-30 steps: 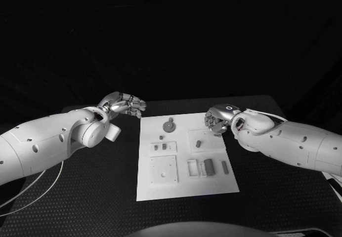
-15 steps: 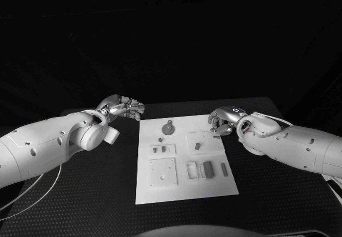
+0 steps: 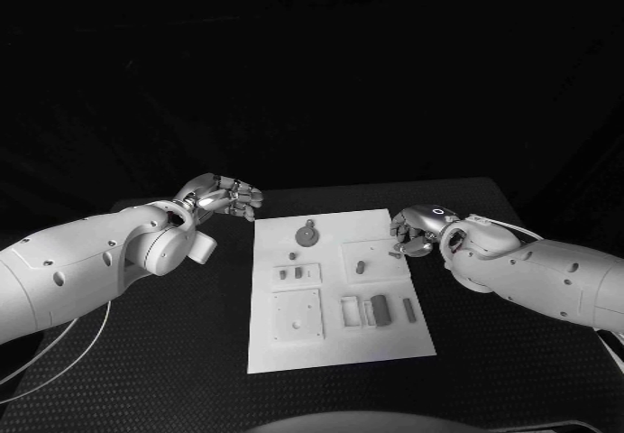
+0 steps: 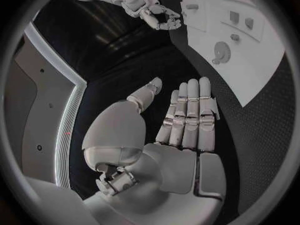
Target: Assemble the parts on the task board
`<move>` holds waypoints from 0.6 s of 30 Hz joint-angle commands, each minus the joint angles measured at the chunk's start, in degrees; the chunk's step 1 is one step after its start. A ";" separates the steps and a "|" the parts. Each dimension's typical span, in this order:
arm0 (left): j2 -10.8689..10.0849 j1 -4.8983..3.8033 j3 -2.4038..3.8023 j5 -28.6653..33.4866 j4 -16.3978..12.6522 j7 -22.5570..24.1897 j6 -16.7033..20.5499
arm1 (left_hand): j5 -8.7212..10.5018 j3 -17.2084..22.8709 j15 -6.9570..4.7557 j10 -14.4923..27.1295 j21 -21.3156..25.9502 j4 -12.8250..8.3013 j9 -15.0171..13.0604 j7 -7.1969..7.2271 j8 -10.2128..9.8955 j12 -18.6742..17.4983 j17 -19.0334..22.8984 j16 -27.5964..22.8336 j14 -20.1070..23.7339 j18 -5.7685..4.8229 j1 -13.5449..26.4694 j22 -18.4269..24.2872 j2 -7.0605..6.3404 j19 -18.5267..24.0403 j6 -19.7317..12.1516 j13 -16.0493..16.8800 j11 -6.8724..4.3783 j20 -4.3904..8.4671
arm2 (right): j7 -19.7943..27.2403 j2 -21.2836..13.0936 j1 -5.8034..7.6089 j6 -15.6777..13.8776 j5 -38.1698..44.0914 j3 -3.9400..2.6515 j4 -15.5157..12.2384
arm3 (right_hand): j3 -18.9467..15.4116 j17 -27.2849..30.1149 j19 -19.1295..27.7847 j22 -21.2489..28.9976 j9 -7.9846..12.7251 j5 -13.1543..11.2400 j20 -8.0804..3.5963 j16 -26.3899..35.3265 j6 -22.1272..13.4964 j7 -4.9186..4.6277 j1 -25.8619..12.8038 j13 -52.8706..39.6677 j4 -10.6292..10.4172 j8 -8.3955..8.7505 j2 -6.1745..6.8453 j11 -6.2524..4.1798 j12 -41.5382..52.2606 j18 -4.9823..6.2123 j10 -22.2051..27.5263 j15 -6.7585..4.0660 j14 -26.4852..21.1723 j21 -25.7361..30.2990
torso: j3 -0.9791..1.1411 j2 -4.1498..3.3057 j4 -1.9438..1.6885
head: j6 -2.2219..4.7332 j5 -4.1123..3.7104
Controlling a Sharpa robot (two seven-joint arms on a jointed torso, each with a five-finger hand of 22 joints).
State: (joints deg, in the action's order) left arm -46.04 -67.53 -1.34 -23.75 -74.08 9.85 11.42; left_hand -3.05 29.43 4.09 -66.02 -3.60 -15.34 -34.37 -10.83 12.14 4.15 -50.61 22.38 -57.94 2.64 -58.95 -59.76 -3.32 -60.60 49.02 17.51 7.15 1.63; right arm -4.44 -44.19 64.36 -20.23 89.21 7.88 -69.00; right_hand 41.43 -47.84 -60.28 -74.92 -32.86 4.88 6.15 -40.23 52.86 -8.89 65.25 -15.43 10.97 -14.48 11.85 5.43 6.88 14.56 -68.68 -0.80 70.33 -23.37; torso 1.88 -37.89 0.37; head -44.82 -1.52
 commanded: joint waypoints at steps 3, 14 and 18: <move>0.04 -0.10 0.05 -0.06 -0.08 0.32 -0.75 | 0.07 -0.15 0.22 0.36 -0.21 -0.28 0.08 -0.06 -0.13 -0.16 0.01 -0.37 -0.10 0.83 -0.07 0.09 -0.68 0.13 -0.35 0.10 0.19 -0.28 | -0.23 -0.39 -0.45 2.01 0.82 -0.01 -1.29 | -0.32 -0.06 0.50 -1.37 -0.06 -0.36 0.05 -0.41 1.46 0.40 0.26 -0.82 -0.60 -0.83 -0.04 -0.36 0.72 0.44 -1.23 -0.33 -0.20 -0.42 | -0.02 0.02 0.11 | -0.11 0.11; -0.07 -0.10 0.05 -0.06 -0.09 0.35 -0.78 | 0.06 -0.16 0.22 0.38 -0.21 -0.25 0.09 -0.06 -0.11 -0.16 0.00 -0.39 -0.10 0.83 -0.04 0.13 -0.67 0.13 -0.36 0.11 0.19 -0.29 | -1.55 -0.95 -1.13 2.38 1.53 0.00 -1.53 | -1.37 0.04 0.85 -1.33 -0.61 -0.36 0.13 -0.80 1.92 0.70 -2.53 -2.57 -2.57 -1.34 0.86 -0.68 1.41 0.44 -1.81 -0.57 -0.57 -0.62 | -0.06 0.01 0.02 | -0.21 -0.07; -0.01 -0.10 0.05 -0.06 -0.08 0.34 -0.80 | 0.06 -0.17 0.23 0.38 -0.21 -0.24 0.09 -0.06 -0.11 -0.16 0.00 -0.40 -0.10 0.83 -0.03 0.15 -0.67 0.13 -0.36 0.12 0.20 -0.29 | -1.91 -1.09 -1.23 2.77 1.82 0.00 -1.93 | -1.39 0.02 0.81 -1.33 -0.69 -0.35 0.08 -0.94 1.96 0.73 -2.79 -3.06 -2.81 -1.39 1.02 -0.76 1.59 0.44 -1.84 -0.64 -0.58 -0.70 | 0.01 0.00 0.07 | -0.28 -0.01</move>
State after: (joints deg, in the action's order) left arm -46.14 -67.53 -1.34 -23.75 -74.04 9.81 11.33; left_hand -3.05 29.43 4.09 -66.02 -3.60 -15.34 -34.37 -10.83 12.14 4.15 -50.61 22.17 -57.94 2.61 -58.95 -59.67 -3.32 -60.60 49.01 17.55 7.15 1.63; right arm -5.62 -45.16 63.17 -18.71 89.90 7.88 -70.74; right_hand 40.11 -47.87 -59.76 -74.91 -33.50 4.88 6.24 -40.94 54.73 -8.20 63.13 -18.48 8.51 -15.67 12.90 4.80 8.13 14.54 -70.15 -1.20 69.91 -23.85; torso 1.83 -37.88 0.41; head -45.03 -1.58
